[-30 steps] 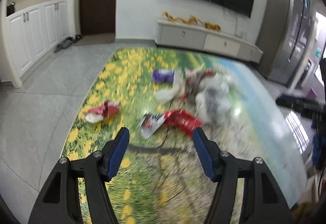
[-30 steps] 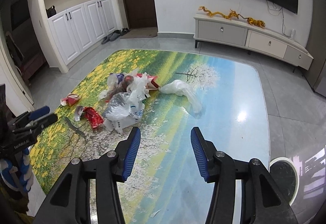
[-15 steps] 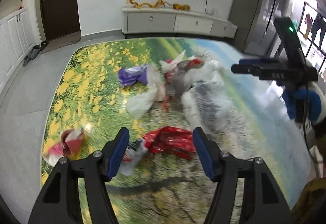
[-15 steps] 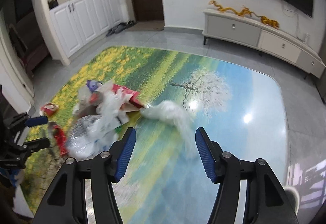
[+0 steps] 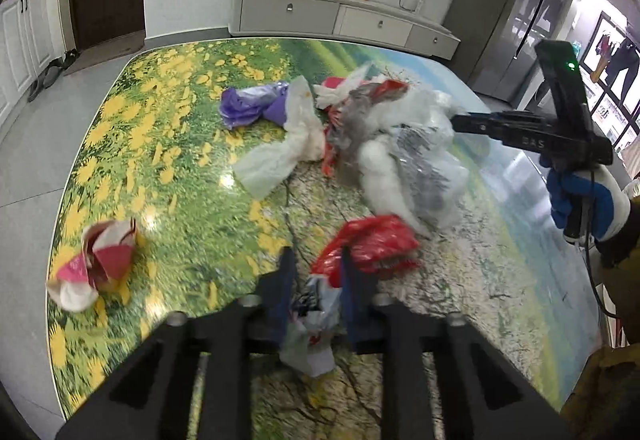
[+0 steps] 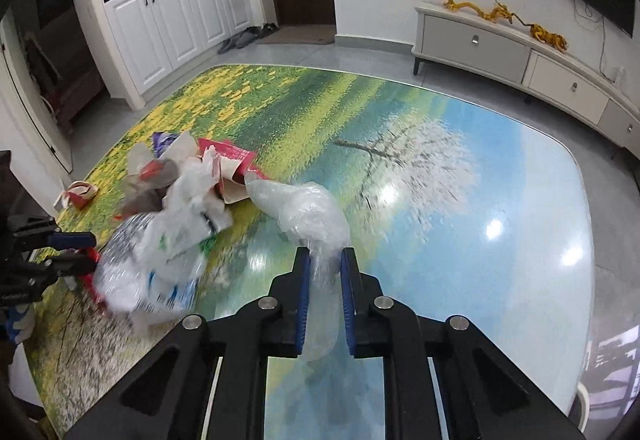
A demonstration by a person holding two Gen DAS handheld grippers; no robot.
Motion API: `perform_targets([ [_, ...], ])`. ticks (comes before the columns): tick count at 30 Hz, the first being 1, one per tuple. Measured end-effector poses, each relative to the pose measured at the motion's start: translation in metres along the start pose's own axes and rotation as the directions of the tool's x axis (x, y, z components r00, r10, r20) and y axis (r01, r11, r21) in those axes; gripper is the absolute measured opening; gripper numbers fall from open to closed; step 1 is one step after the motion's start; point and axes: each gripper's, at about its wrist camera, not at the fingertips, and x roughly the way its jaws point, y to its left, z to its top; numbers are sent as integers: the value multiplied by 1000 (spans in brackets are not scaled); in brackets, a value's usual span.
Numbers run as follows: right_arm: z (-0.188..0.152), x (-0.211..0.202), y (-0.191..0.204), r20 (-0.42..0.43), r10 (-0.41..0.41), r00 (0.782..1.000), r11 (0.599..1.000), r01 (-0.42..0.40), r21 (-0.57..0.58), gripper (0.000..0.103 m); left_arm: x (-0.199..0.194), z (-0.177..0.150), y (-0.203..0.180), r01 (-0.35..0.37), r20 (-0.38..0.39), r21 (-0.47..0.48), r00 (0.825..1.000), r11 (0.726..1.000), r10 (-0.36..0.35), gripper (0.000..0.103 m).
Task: Collect trash
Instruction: 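Grasp the red bag and white packet with the left gripper while the right grasps the clear bag, then carry the held trash over the white bin and open both grippers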
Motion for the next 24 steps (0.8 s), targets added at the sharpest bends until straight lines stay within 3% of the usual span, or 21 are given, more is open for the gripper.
perform_targets([
  [7,-44,-61,-11,63,17,998,998,-21,67,12,-28,-16,-16,-33,37,-56,999,998,36,14],
  [13,-100,-125,-56,120,-50,992,980,26,195,12,-55,-9,-55,-5,77,-32,997,999,7,14],
  [18,-151,-156,-118,82,-171,982,929,133,345,12,-42,26,-131,102,69,73,992,992,-107,14],
  [24,-216,-175,-194,-19,-292,956,818,260,514,12,22,76,-255,233,-37,225,972,946,-231,15],
])
